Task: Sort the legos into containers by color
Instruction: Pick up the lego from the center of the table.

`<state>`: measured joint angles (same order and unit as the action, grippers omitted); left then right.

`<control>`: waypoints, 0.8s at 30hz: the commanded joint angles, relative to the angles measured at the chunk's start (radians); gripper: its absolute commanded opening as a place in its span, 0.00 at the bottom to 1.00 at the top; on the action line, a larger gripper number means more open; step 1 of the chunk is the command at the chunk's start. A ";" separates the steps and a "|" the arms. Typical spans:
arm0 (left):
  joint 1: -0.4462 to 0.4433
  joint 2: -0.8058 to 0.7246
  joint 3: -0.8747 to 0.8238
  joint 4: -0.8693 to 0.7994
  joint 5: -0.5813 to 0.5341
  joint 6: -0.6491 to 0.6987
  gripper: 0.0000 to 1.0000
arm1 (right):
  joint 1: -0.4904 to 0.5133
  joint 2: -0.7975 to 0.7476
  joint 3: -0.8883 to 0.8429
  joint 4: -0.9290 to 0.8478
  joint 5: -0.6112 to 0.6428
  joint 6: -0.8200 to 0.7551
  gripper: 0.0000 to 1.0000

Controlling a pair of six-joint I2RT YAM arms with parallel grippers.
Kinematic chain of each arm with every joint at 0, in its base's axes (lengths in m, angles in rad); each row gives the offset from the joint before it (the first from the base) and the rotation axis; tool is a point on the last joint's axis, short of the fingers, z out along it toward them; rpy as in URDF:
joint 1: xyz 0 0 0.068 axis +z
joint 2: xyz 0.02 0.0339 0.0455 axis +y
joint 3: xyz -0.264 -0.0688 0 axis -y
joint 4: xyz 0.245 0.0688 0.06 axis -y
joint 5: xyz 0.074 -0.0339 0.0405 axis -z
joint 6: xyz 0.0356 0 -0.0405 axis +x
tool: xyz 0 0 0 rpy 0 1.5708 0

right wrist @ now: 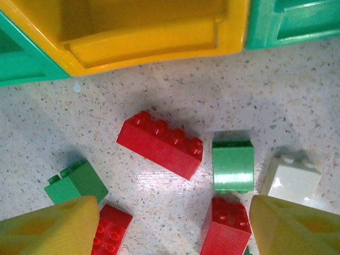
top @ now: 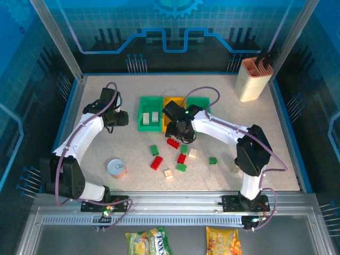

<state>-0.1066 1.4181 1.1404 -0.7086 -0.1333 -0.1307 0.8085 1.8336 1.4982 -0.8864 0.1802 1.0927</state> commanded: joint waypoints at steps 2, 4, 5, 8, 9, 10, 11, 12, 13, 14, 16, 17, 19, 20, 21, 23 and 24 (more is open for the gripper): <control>0.013 -0.007 -0.007 0.001 0.029 0.000 0.45 | 0.037 0.065 0.052 -0.100 0.074 0.169 0.82; 0.013 -0.011 -0.009 0.003 0.028 0.001 0.45 | 0.047 0.112 0.096 -0.146 0.086 0.181 0.85; 0.013 -0.010 -0.008 0.002 0.028 0.000 0.45 | 0.050 0.124 0.107 -0.154 0.090 0.189 0.85; 0.013 -0.008 -0.007 0.003 0.033 0.000 0.45 | 0.055 0.164 0.132 -0.168 0.099 0.218 0.86; 0.013 -0.005 -0.007 0.001 0.035 0.000 0.45 | 0.059 0.173 0.140 -0.167 0.105 0.227 0.86; 0.013 -0.004 -0.007 0.001 0.038 -0.001 0.45 | 0.059 0.184 0.150 -0.166 0.108 0.236 0.86; 0.013 -0.004 -0.006 0.001 0.040 -0.002 0.45 | 0.061 0.193 0.156 -0.162 0.110 0.240 0.86; 0.013 -0.004 -0.008 0.000 0.039 -0.002 0.45 | 0.061 0.204 0.166 -0.159 0.113 0.247 0.86; 0.013 -0.004 -0.008 -0.001 0.040 -0.001 0.45 | 0.061 0.214 0.176 -0.158 0.112 0.252 0.86; 0.013 -0.006 -0.007 -0.001 0.039 -0.002 0.45 | 0.063 0.226 0.186 -0.154 0.110 0.252 0.86; 0.014 -0.005 -0.007 -0.001 0.039 -0.002 0.45 | 0.063 0.251 0.216 -0.161 0.104 0.260 0.86; 0.014 -0.005 -0.007 0.000 0.041 -0.001 0.45 | 0.064 0.261 0.227 -0.162 0.102 0.263 0.86; 0.013 -0.004 -0.007 -0.001 0.041 -0.001 0.45 | 0.064 0.279 0.249 -0.166 0.099 0.272 0.85; 0.013 -0.003 -0.008 0.000 0.041 0.000 0.45 | 0.064 0.286 0.255 -0.165 0.099 0.278 0.84; 0.013 -0.003 -0.007 -0.001 0.041 0.000 0.45 | 0.064 0.294 0.266 -0.171 0.099 0.286 0.84; 0.013 -0.003 -0.006 -0.001 0.041 0.001 0.45 | 0.064 0.311 0.287 -0.182 0.099 0.291 0.83; 0.013 -0.002 -0.008 -0.001 0.042 0.001 0.45 | 0.064 0.321 0.296 -0.189 0.099 0.296 0.83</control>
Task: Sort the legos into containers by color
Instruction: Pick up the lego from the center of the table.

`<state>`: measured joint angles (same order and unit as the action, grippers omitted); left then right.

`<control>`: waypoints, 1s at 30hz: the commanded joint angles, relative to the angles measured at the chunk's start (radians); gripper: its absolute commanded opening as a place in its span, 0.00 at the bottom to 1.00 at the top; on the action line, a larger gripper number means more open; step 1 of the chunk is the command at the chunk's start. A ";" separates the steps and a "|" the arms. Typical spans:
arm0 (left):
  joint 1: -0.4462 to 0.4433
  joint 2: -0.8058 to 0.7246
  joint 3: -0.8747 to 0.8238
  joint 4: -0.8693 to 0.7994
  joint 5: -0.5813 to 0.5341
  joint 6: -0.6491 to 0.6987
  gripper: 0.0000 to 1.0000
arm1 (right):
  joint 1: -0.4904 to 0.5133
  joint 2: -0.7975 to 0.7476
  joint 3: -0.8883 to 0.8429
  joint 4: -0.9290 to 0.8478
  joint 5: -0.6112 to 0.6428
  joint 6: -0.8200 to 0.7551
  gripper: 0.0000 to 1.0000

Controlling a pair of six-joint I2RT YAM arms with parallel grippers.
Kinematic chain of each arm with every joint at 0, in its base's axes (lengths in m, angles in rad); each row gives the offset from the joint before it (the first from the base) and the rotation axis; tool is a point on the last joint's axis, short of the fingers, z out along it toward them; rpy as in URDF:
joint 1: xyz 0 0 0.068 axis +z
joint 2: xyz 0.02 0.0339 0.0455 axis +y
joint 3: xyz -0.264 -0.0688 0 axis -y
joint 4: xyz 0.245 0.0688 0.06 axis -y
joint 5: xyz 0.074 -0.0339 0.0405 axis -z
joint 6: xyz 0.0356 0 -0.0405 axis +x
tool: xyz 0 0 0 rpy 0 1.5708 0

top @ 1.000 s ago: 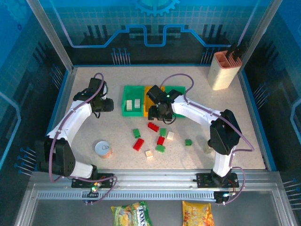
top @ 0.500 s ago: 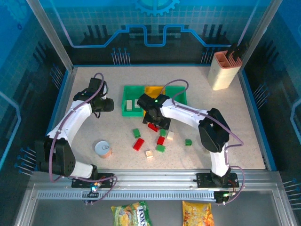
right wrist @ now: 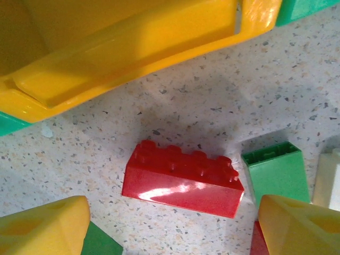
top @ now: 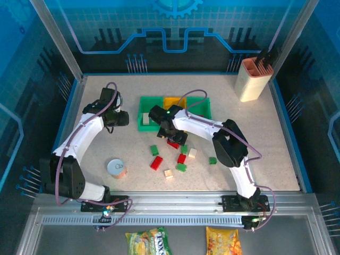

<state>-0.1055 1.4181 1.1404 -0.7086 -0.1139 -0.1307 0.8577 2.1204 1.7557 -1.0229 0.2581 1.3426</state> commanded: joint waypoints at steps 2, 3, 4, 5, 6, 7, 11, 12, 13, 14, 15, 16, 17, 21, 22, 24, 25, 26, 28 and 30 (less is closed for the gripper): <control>0.013 0.001 -0.005 -0.002 0.028 0.002 0.45 | 0.015 0.045 0.044 -0.053 0.015 0.050 0.84; 0.012 0.001 -0.005 -0.002 0.027 0.002 0.45 | 0.015 0.048 0.044 -0.052 0.009 0.054 0.84; 0.012 0.001 -0.005 -0.002 0.026 0.002 0.45 | 0.015 0.053 0.043 -0.050 0.002 0.057 0.84; 0.012 0.001 -0.005 -0.003 0.025 0.002 0.45 | 0.015 0.057 0.042 -0.051 -0.002 0.059 0.85; 0.012 0.001 -0.005 -0.003 0.026 0.003 0.45 | 0.017 0.059 0.039 -0.052 -0.004 0.063 0.85; 0.013 0.001 -0.005 -0.002 0.028 0.002 0.45 | 0.015 0.064 0.041 -0.057 -0.004 0.066 0.85; 0.012 0.004 -0.005 -0.003 0.035 0.003 0.45 | 0.015 0.071 0.037 -0.063 0.004 0.072 0.86; 0.012 0.005 -0.005 -0.002 0.033 0.002 0.45 | 0.015 0.073 0.033 -0.063 0.003 0.072 0.86; 0.012 0.006 -0.005 -0.002 0.033 0.002 0.45 | 0.015 0.075 0.031 -0.062 0.002 0.074 0.86; 0.012 0.005 -0.005 -0.003 0.034 0.003 0.45 | 0.015 0.078 0.027 -0.059 -0.001 0.074 0.86; 0.012 0.005 -0.005 -0.004 0.033 0.003 0.45 | 0.015 0.081 0.024 -0.057 -0.006 0.074 0.87; 0.012 0.005 -0.005 -0.004 0.031 0.003 0.45 | 0.013 0.084 0.023 -0.055 -0.009 0.075 0.87; 0.012 0.005 -0.006 -0.004 0.031 0.002 0.45 | 0.013 0.086 0.022 -0.053 -0.011 0.074 0.87; 0.012 0.008 -0.005 -0.006 0.031 0.002 0.45 | 0.010 0.090 0.023 -0.051 -0.011 0.075 0.85; 0.012 0.008 -0.005 -0.005 0.031 0.002 0.45 | 0.010 0.090 0.023 -0.051 -0.010 0.076 0.85; 0.012 0.008 -0.005 -0.006 0.031 0.003 0.45 | 0.010 0.092 0.023 -0.049 -0.008 0.076 0.83; 0.012 0.008 -0.007 -0.006 0.031 0.002 0.45 | 0.010 0.092 0.022 -0.049 -0.008 0.077 0.83; 0.013 0.008 -0.005 -0.008 0.031 0.003 0.45 | 0.010 0.093 0.021 -0.048 -0.009 0.076 0.82; 0.012 0.008 -0.005 -0.007 0.032 0.002 0.45 | 0.010 0.092 0.018 -0.045 -0.010 0.077 0.79; 0.012 0.008 -0.005 -0.006 0.032 0.002 0.45 | 0.010 0.090 0.015 -0.043 -0.008 0.078 0.76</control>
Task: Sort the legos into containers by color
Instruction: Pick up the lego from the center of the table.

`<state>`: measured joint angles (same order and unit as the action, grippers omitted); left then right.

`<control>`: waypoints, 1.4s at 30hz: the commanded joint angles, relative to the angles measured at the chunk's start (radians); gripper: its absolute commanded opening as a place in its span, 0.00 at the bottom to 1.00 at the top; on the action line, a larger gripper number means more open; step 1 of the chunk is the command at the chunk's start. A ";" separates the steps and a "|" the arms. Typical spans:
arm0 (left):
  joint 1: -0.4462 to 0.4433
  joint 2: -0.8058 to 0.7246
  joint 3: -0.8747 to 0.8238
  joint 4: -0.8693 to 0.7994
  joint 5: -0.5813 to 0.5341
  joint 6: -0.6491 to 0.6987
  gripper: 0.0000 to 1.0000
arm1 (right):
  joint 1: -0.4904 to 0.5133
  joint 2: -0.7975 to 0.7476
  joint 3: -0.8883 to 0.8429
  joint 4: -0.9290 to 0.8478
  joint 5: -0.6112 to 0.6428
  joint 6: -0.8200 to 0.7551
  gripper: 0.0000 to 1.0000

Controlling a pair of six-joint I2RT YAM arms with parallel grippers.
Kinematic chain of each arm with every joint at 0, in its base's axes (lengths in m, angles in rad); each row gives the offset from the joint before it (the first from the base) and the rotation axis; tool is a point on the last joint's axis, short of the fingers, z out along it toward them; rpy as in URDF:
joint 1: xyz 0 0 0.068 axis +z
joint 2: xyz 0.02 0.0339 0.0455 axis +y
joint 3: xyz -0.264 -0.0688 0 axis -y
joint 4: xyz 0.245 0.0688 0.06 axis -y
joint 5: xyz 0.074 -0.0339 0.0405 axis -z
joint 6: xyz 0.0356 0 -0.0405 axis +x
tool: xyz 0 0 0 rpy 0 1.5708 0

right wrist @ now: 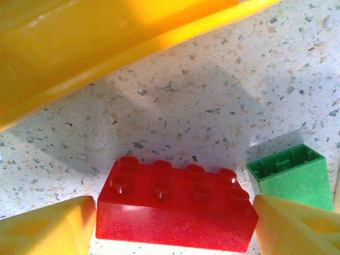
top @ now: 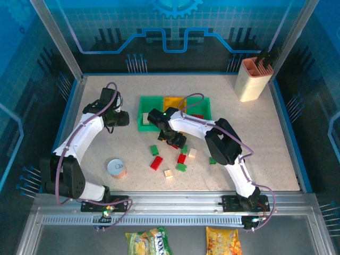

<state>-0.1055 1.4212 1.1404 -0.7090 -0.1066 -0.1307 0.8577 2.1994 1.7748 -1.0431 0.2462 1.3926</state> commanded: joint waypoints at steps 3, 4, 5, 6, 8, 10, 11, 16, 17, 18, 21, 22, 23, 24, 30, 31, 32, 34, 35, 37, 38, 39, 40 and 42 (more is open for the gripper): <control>0.012 0.004 -0.005 -0.008 0.024 0.003 0.45 | 0.010 0.005 -0.006 -0.017 0.008 0.023 0.73; 0.012 0.004 -0.005 -0.008 0.024 0.004 0.45 | 0.010 0.003 -0.008 -0.017 0.010 0.022 0.72; 0.012 0.005 -0.005 -0.007 0.024 0.003 0.45 | 0.010 -0.001 -0.011 -0.018 0.014 0.018 0.71; 0.012 0.004 -0.005 -0.007 0.024 0.005 0.45 | 0.012 -0.008 -0.012 -0.019 0.022 0.016 0.69; 0.012 0.004 -0.006 -0.006 0.024 0.004 0.45 | 0.014 -0.020 -0.018 -0.018 0.035 0.013 0.68; 0.012 0.003 -0.005 -0.006 0.024 0.003 0.45 | 0.016 -0.034 -0.021 -0.018 0.045 0.003 0.68; 0.012 0.003 -0.004 -0.006 0.024 0.003 0.45 | 0.017 -0.039 -0.020 -0.016 0.049 -0.005 0.68; 0.012 0.004 -0.004 -0.007 0.022 0.005 0.45 | 0.027 -0.075 -0.021 -0.023 0.075 -0.059 0.66; 0.012 0.002 -0.004 -0.007 0.021 0.005 0.45 | 0.027 -0.086 -0.026 -0.014 0.077 -0.083 0.66; 0.012 0.001 -0.006 -0.007 0.019 0.005 0.45 | 0.026 -0.095 -0.032 -0.001 0.077 -0.117 0.66; 0.012 -0.002 -0.009 -0.003 0.016 0.006 0.46 | 0.025 -0.127 -0.048 0.012 0.086 -0.222 0.66; 0.012 -0.001 -0.009 -0.004 0.017 0.006 0.46 | 0.025 -0.139 -0.056 0.011 0.093 -0.248 0.66; 0.013 -0.001 -0.009 -0.002 0.019 0.005 0.46 | 0.024 -0.156 -0.075 0.025 0.093 -0.293 0.66; 0.013 -0.001 -0.008 -0.002 0.020 0.004 0.46 | 0.023 -0.178 -0.098 0.047 0.089 -0.342 0.66; 0.012 0.002 -0.007 -0.001 0.022 0.006 0.46 | -0.006 -0.284 -0.206 0.094 0.020 -0.553 0.64; 0.013 0.002 -0.007 -0.003 0.022 0.006 0.45 | -0.014 -0.298 -0.217 0.088 0.019 -0.576 0.65; 0.013 0.002 -0.007 -0.001 0.022 0.006 0.46 | -0.023 -0.312 -0.229 0.078 0.025 -0.592 0.66; 0.012 0.002 -0.007 -0.002 0.021 0.006 0.45 | -0.053 -0.342 -0.252 0.061 0.025 -0.610 0.66; 0.013 0.002 -0.007 -0.003 0.022 0.006 0.46 | -0.071 -0.361 -0.270 0.063 0.020 -0.623 0.66; 0.012 0.003 -0.007 -0.004 0.022 0.008 0.45 | -0.108 -0.399 -0.300 0.074 0.006 -0.654 0.66; 0.013 0.003 -0.008 -0.004 0.022 0.008 0.46 | -0.128 -0.412 -0.311 0.078 -0.003 -0.676 0.66; 0.013 0.005 -0.007 -0.004 0.022 0.007 0.46 | -0.150 -0.424 -0.316 0.075 -0.004 -0.694 0.66; 0.012 0.005 -0.007 -0.003 0.021 0.008 0.46 | -0.165 -0.431 -0.315 0.070 0.001 -0.713 0.66; 0.013 0.005 -0.007 -0.004 0.020 0.008 0.46 | -0.197 -0.444 -0.309 0.059 0.021 -0.757 0.66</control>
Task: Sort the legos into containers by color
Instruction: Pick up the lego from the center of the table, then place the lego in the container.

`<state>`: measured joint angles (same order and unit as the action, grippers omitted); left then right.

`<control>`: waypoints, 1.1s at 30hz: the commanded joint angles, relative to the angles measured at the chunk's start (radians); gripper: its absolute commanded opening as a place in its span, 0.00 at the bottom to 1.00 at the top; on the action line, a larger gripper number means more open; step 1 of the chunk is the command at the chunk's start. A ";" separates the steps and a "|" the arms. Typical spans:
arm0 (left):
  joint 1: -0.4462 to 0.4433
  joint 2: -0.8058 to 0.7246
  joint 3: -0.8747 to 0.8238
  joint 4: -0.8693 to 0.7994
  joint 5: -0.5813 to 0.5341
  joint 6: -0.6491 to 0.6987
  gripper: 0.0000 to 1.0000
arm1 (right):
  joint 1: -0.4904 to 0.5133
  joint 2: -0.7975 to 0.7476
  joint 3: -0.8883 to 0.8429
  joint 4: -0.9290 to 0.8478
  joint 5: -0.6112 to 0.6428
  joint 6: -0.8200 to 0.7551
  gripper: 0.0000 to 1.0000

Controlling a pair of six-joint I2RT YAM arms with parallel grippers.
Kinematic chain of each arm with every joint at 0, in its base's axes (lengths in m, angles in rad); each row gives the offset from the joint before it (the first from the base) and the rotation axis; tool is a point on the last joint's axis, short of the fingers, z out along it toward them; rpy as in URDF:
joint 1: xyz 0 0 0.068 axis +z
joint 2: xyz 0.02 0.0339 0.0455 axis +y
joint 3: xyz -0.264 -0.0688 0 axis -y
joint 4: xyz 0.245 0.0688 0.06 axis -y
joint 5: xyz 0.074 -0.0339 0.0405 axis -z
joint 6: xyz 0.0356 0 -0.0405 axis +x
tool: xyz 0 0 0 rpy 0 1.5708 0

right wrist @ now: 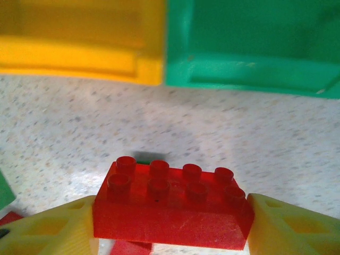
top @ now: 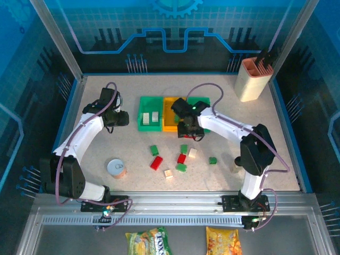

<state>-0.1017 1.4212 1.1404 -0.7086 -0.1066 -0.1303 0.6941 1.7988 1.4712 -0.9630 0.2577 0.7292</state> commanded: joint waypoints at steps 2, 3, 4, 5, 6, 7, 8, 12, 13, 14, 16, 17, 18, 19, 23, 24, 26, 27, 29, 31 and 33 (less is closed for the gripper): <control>0.009 0.005 -0.007 -0.004 0.018 0.007 0.45 | -0.063 -0.049 0.006 -0.024 0.016 -0.132 0.65; 0.009 0.005 -0.007 -0.004 0.019 0.008 0.46 | -0.081 -0.049 0.015 -0.025 0.012 -0.151 0.65; 0.009 0.005 -0.007 -0.005 0.017 0.008 0.46 | -0.096 -0.047 0.025 -0.025 0.012 -0.166 0.65; 0.008 0.005 -0.007 -0.005 0.018 0.008 0.46 | -0.113 -0.043 0.036 -0.026 0.012 -0.179 0.65; 0.009 0.005 -0.007 -0.005 0.016 0.009 0.46 | -0.131 -0.036 0.051 -0.025 0.009 -0.192 0.65; 0.009 0.005 -0.007 -0.005 0.016 0.008 0.45 | -0.145 -0.029 0.062 -0.022 0.005 -0.206 0.65; 0.010 0.005 -0.007 -0.005 0.016 0.008 0.45 | -0.162 -0.019 0.078 -0.019 0.001 -0.217 0.65; 0.009 0.007 -0.007 -0.005 0.016 0.009 0.46 | -0.217 0.055 0.156 -0.012 -0.015 -0.255 0.65; 0.009 0.008 -0.007 -0.006 0.016 0.008 0.46 | -0.228 0.075 0.175 -0.011 -0.019 -0.263 0.65; 0.008 0.008 -0.007 -0.006 0.017 0.009 0.46 | -0.241 0.096 0.202 -0.008 -0.029 -0.275 0.65; 0.009 0.008 -0.007 -0.006 0.015 0.010 0.46 | -0.256 0.138 0.248 -0.003 -0.040 -0.290 0.65; 0.009 0.008 -0.007 -0.006 0.016 0.009 0.46 | -0.262 0.161 0.276 -0.003 -0.044 -0.295 0.65; 0.010 0.008 -0.007 -0.007 0.016 0.009 0.46 | -0.270 0.183 0.304 -0.003 -0.045 -0.298 0.65; 0.009 0.008 -0.009 -0.007 0.016 0.010 0.46 | -0.276 0.202 0.326 -0.002 -0.046 -0.300 0.65; 0.009 0.010 -0.009 -0.006 0.016 0.010 0.46 | -0.310 0.286 0.419 -0.006 -0.065 -0.301 0.65; 0.009 0.010 -0.009 -0.007 0.016 0.011 0.46 | -0.317 0.307 0.439 -0.008 -0.070 -0.304 0.65; 0.009 0.010 -0.008 -0.006 0.016 0.012 0.46 | -0.327 0.343 0.476 -0.011 -0.079 -0.310 0.66; 0.010 0.011 -0.008 -0.007 0.013 0.012 0.46 | -0.333 0.362 0.493 -0.012 -0.086 -0.314 0.66; 0.009 0.011 -0.009 -0.008 0.013 0.011 0.46 | -0.343 0.391 0.516 -0.012 -0.106 -0.322 0.66; 0.008 0.012 -0.009 -0.008 0.012 0.012 0.46 | -0.352 0.415 0.528 -0.008 -0.117 -0.324 0.67; 0.009 0.011 -0.008 -0.007 0.013 0.013 0.46 | -0.354 0.436 0.539 -0.008 -0.125 -0.327 0.67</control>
<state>-0.1017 1.4242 1.1404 -0.7090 -0.1070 -0.1284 0.3523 2.1983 1.9747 -0.9562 0.1696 0.4232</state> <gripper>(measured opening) 0.456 0.668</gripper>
